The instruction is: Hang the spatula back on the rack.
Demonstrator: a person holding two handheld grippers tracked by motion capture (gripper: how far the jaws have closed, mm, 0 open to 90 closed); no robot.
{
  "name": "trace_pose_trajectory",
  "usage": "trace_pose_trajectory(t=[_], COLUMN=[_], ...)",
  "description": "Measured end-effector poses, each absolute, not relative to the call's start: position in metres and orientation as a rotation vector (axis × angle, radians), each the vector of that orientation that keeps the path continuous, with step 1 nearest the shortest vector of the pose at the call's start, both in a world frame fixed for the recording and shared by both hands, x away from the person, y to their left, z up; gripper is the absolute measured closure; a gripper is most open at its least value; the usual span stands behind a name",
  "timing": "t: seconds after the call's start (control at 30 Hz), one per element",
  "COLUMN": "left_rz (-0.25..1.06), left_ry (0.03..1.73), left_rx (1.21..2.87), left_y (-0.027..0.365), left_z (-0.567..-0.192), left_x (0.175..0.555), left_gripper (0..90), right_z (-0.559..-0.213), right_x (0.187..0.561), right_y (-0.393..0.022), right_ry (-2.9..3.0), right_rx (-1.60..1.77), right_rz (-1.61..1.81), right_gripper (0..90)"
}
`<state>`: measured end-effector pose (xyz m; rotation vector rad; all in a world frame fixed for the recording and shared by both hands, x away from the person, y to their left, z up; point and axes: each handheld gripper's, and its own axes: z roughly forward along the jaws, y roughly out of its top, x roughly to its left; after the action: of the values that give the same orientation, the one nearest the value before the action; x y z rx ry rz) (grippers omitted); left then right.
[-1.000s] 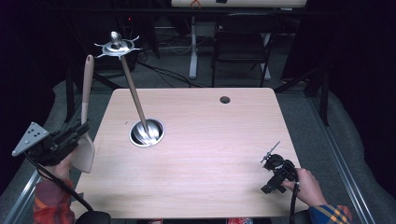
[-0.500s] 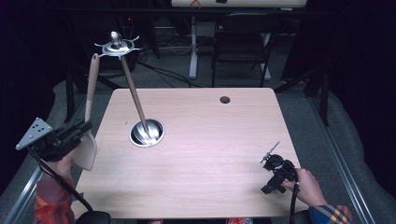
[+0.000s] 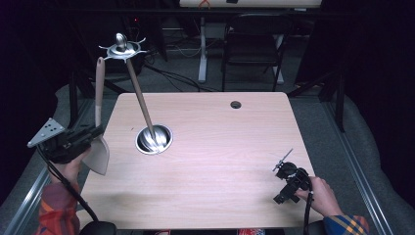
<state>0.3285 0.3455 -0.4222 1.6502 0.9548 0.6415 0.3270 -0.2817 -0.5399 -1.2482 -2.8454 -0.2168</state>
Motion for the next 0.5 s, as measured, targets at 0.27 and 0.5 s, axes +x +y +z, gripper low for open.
trace_pose_trajectory(t=[0.27, 0.5], left_rz=[0.651, 0.678], left_ry=[1.005, 1.024], left_rx=[1.705, 1.728], left_y=[0.332, 0.325], left_z=[-0.423, -0.425], left_x=[0.345, 0.356], left_gripper=[78.1, 78.1], right_z=[-0.54, -0.539], right_x=[0.327, 0.327], right_y=[-0.282, -0.282], right_ry=[-2.85, -2.85], right_rx=[-1.243, -1.243], right_rz=[-0.208, -0.207], right_gripper=[5.5, 5.5])
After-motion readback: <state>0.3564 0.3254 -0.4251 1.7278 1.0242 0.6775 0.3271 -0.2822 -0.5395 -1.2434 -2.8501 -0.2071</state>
